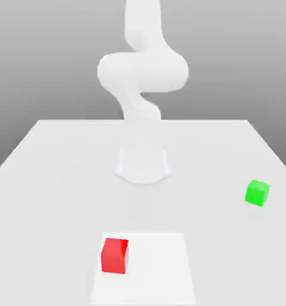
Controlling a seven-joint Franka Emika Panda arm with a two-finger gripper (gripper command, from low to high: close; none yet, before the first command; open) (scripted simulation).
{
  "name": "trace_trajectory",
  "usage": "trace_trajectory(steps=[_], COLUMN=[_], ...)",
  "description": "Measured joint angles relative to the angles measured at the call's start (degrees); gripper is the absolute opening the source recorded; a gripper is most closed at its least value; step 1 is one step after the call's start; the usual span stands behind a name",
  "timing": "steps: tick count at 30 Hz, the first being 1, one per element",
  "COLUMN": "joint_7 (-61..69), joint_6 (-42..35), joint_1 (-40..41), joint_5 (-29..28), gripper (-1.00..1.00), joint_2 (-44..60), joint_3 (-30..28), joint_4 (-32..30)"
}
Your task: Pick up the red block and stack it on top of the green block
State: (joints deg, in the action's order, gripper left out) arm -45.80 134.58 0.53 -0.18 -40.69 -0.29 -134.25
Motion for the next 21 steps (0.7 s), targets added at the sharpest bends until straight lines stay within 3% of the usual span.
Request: trace_trajectory(steps=[21], joint_7=[2.27], joint_6=[24.26], joint_1=[3.54], joint_5=[0.94], gripper=[0.0], joint_2=[44.07], joint_3=[-3.77], joint_4=[-20.3])
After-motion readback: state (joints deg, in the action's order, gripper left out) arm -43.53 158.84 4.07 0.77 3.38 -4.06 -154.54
